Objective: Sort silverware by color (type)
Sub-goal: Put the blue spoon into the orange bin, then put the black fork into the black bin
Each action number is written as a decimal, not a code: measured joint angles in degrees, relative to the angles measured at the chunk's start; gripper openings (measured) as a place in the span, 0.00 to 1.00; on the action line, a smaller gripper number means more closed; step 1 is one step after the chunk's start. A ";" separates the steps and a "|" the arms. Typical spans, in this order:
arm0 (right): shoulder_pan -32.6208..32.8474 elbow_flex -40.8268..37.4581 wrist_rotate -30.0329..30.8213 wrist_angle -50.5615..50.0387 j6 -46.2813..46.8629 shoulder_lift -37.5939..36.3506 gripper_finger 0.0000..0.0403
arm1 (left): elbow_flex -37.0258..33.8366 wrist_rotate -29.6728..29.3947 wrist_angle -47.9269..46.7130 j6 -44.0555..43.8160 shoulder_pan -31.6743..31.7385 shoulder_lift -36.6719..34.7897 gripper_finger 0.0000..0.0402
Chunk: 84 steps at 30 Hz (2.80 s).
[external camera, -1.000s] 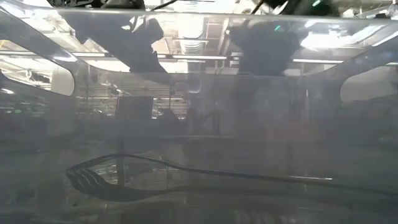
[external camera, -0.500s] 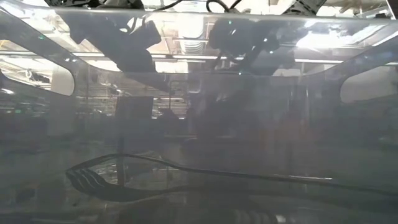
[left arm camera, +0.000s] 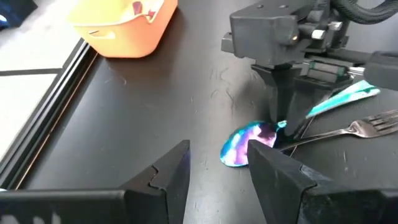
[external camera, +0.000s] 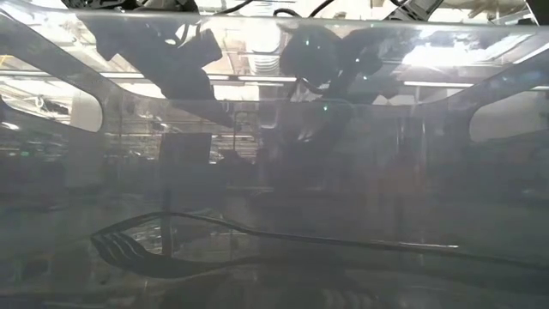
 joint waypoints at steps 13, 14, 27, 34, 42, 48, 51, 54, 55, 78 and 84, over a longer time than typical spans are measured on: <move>-0.55 -0.09 1.66 -4.14 -5.17 -3.44 0.06 | 0.00 0.02 -0.45 0.09 0.00 0.00 0.37; -0.72 -0.09 1.97 -4.64 -5.96 -4.60 0.06 | 0.00 0.01 -0.46 0.26 0.02 0.00 0.37; -6.20 -0.04 24.69 -28.67 -38.66 -18.28 0.05 | 0.02 -0.01 -0.62 1.36 0.02 0.00 0.37; -12.08 -0.07 30.99 -32.33 -59.93 -18.72 0.05 | 0.02 -0.27 -1.45 1.31 0.02 0.00 0.37; -18.51 -3.34 28.88 -22.73 -75.19 -19.21 0.04 | 0.02 -0.44 -2.16 1.51 0.02 0.00 0.37; -23.42 -8.65 22.48 -14.56 -79.63 -23.21 0.04 | 0.02 -0.78 -3.98 1.49 0.02 0.00 0.37; -25.12 -11.55 22.12 -12.66 -81.65 -25.59 0.04 | 0.02 -1.82 -4.52 1.44 0.02 0.00 0.37; -26.82 -15.54 22.07 -8.05 -84.60 -28.64 0.04 | 0.02 -2.78 -4.60 1.36 0.02 0.00 0.37; -27.35 -17.00 21.85 -6.12 -85.65 -29.52 0.04 | 0.02 -3.12 -4.60 1.26 0.02 0.00 0.37; -32.53 -26.05 11.76 12.41 -78.26 -35.32 0.30 | 0.04 -3.44 -2.38 -0.20 1.42 0.00 0.37; -28.98 -26.05 11.76 13.54 -57.18 -35.32 0.30 | 0.04 -3.42 -2.92 -1.04 1.42 0.00 0.37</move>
